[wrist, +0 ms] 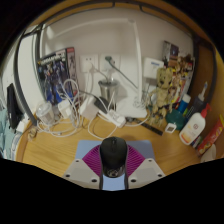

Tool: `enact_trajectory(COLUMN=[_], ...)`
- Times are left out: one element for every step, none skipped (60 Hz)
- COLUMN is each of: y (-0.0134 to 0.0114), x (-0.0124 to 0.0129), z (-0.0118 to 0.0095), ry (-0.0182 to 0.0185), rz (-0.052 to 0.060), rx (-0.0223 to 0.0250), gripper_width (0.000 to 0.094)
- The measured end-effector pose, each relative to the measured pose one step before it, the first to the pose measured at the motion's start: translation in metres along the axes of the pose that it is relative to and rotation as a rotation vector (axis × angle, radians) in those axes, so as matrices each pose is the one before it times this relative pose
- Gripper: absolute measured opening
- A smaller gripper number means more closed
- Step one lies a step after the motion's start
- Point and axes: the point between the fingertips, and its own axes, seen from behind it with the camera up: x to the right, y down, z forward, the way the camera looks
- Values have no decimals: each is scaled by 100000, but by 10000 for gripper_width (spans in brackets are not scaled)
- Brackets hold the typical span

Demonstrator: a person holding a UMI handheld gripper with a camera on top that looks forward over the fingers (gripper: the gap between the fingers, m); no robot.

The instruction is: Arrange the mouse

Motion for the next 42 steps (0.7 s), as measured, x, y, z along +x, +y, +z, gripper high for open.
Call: enact_trajectory(y=[520,469,439,396,447,396,393,376,391,409,403,424,415,419,448,458,-325,85,234,-130,57,42,-5,-1,10,-10,46,-27,39,5,7,22,33,52,84,119,153,158,133,77,-22,-80], x=[20,50,43,-8,-77,-94,-97,-73,-70,-20,33,98,119,36,-45,-48,-60,-71,-71,91,36,42,32,25,25,36,0,-13,-21,-5,2,-20,1,-72,-81,-145,-175,-135,-62,-127,-114,-61], z=[433,398,371,308,304,329,322,289,259,245,240,192,173,161,146,68,105,-9,-44,-30,-65,-2,9,36,17,-3,1,11,61,-2,-3,-16,-18,-29,-62,-83,-117,-142,-186,-216,-244,-295], ry=[-215,-120,-171,-397,-383,-494,-541,-589,-501,-245,96,409,482,299,-34,-267,62,-289,-538,-596,-164,-124,-25,-14,114,122,-26,-59,-40,-91,-60,-90,-52,-204,-275,-568,-686,-495,-131,-261,-213,29], rz=[-50,-323,-409,-205,243,534,609,510,324,59,-277,-586,-803,-776,-609,-313,928,1494,1534,1103,699,3,-384,-648,-711,-493,-203,30,134,17,-196,-319,-300,-335,-396,-471,-414,-226,-86,-27,-2,118], rx=[-1011,-805,-642,-649,-727,-610,-504,-597,-684,-765,-692,-760,-665,-796,-933,-907,2280,236,-378,998,-48,26,60,82,-58,40,-297,-53,-51,-206,-190,-383,-371,-414,-567,-734,-828,-879,-772,-405,23,270], gripper_width=[280,280,281,281,280,281,280,282,279,280,280,281,280,281,281,288,287,285,285,296,300,328,372,357,368,401,410,423,433,441,455,466,474,494,557,599,641,683,700,718,735,745])
